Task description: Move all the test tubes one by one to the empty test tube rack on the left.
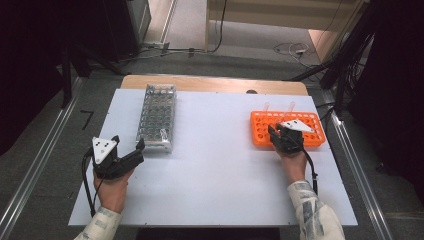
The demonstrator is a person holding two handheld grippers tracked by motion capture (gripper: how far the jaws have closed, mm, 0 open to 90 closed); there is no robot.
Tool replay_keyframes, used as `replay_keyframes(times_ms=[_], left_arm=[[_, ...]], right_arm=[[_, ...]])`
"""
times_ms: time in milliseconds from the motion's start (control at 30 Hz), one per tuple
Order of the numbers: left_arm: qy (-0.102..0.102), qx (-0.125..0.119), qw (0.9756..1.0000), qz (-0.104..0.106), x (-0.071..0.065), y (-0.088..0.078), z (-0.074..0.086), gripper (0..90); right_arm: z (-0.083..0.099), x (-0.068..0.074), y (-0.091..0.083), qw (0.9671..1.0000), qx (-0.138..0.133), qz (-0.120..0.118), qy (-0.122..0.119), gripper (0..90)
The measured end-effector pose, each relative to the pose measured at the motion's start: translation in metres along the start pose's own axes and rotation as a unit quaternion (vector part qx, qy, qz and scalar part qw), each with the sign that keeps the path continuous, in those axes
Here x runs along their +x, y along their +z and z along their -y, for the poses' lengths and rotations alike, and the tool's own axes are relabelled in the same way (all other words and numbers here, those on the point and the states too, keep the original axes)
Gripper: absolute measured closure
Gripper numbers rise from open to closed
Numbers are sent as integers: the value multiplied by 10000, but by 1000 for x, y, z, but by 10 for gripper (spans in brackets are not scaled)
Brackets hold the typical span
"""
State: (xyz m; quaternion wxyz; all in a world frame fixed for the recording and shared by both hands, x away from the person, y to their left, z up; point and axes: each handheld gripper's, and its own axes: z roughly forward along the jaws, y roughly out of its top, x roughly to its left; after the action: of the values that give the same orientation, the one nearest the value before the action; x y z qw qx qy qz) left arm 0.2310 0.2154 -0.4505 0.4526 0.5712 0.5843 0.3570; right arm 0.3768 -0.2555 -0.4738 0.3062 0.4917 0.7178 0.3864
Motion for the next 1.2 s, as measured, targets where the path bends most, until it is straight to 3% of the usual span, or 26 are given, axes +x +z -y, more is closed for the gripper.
replay_keyframes(times_ms=[400, 633, 1200], left_arm=[[13, 22, 10000, 27, 0, 0, 0, 191], [3, 18, 10000, 31, 0, 0, 0, 193], [12, -22, 10000, 58, -1, -2, -1, 194]], right_arm=[[-1, 0, 2, 10000, -9, 28, -1, 725], [-2, -1, -1, 9999, -106, 25, -5, 727], [-21, -2, -28, 9988, -446, -120, 157, 730]])
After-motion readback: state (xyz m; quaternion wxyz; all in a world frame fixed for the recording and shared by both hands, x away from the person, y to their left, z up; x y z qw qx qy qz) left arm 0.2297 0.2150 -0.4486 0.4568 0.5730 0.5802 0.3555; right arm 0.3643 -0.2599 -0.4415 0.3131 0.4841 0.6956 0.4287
